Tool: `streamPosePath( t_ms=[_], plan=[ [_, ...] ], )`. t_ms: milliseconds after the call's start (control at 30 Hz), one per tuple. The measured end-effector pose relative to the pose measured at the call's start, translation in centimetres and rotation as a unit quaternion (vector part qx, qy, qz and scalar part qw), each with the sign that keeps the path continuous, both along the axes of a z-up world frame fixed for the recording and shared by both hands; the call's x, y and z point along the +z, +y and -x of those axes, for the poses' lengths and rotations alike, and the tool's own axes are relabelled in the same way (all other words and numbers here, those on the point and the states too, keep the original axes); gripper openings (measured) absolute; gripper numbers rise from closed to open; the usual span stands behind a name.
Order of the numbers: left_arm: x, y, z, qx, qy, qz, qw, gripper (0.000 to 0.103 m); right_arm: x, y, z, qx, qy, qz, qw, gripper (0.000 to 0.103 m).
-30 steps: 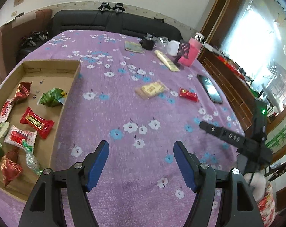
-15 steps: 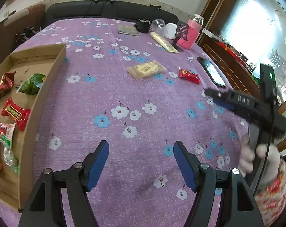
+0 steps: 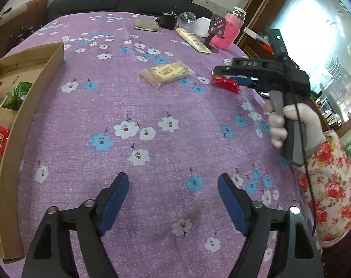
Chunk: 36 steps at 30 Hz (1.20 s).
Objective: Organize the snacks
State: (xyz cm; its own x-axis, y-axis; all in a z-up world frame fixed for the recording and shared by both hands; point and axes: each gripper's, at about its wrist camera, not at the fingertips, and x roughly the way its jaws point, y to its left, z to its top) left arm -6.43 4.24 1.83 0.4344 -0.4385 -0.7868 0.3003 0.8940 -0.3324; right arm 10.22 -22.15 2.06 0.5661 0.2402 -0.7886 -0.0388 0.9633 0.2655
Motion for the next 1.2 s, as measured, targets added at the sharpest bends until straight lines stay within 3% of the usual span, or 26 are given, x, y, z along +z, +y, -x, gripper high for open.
streamPosePath(
  t_ms=[100,167,267,300,400,500,567,667,733,833,900,1200],
  plan=[
    [0.0,-0.3,0.1,-0.004,0.000,0.004,1.0000,0.094,-0.1,1.6,0.8,0.026,0.000,0.019,0.999,0.052],
    [-0.1,-0.9,0.2,-0.013,-0.001,-0.002,0.9999,0.101,-0.2,2.9,1.4,0.031,-0.003,0.060,0.998,0.052],
    [-0.2,-2.2,0.7,-0.029,-0.014,-0.041,0.9986,0.102,-0.3,4.1,2.2,0.034,-0.009,0.096,0.995,0.051],
    [-0.3,-2.7,0.9,-0.035,-0.021,-0.062,0.9972,0.102,-0.4,4.3,2.4,0.032,-0.014,0.107,0.994,0.044],
    [-0.6,-3.4,1.2,-0.049,-0.031,-0.095,0.9939,0.102,-0.4,4.5,2.9,0.023,-0.022,0.113,0.993,0.039],
    [-0.7,-3.9,1.4,-0.065,-0.027,-0.123,0.9900,0.102,-0.2,4.0,3.4,0.012,-0.018,0.090,0.996,0.035],
    [-0.6,-3.7,1.3,-0.068,-0.016,-0.122,0.9900,0.102,-0.2,3.6,3.9,0.008,-0.008,0.068,0.998,0.034],
    [0.4,-1.7,-0.3,-0.058,0.016,-0.043,0.9972,0.089,-0.1,3.7,5.5,0.005,0.016,0.059,0.998,0.034],
    [1.2,-1.2,-1.7,-0.047,0.016,-0.039,0.9980,0.087,0.0,3.9,6.9,0.003,0.036,0.055,0.998,0.035],
    [2.7,-1.4,-4.3,-0.048,-0.021,-0.057,0.9970,0.087,0.0,3.8,8.3,0.006,0.037,0.024,0.999,0.040],
    [2.8,-2.2,-6.8,-0.060,-0.028,-0.069,0.9954,0.082,-0.2,3.5,8.7,0.008,0.013,-0.007,1.000,0.050],
    [0.1,-7.1,-14.0,-0.102,-0.060,-0.156,0.9807,0.074,-0.1,-0.2,8.7,-0.027,-0.015,-0.099,0.995,0.052]
  ],
)
